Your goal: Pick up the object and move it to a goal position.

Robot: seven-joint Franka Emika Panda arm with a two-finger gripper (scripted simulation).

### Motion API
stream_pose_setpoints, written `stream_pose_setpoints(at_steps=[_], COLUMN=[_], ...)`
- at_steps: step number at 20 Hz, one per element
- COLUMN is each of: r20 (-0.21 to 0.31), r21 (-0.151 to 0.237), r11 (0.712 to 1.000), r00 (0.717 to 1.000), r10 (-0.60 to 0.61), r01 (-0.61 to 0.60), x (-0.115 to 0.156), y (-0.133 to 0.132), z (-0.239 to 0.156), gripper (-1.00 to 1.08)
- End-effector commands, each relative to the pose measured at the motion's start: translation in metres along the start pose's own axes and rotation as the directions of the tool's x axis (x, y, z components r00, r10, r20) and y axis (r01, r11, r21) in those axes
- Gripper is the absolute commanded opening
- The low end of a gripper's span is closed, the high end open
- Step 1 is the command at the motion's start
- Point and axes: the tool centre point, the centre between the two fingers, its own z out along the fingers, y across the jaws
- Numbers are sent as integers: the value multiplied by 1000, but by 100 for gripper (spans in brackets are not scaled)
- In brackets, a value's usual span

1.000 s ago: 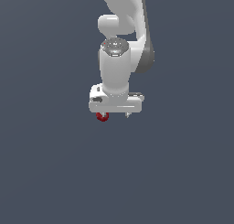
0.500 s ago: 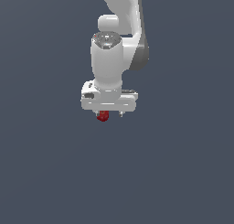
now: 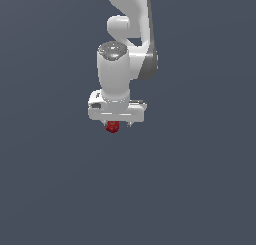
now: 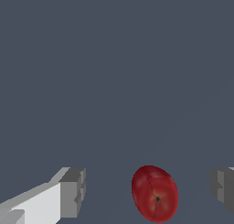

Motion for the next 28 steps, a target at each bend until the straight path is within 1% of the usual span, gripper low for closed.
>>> stream_pose_setpoints(at_steps=[1,10,15,20,28], r20=[7,39,51,56,56], r21=[3,11,12,12,12], r11=[1000,996,994,992,992], r00=[1000,996,993,991,991], r10=[14,83,109,122,122], r01=[-14,-83,-110,-123,-123], x=[-10,-63,-84,-95,-96], y=[6,31,40,44,44], z=[11,57,72,79,87], gripper=[100,100,100,100,100])
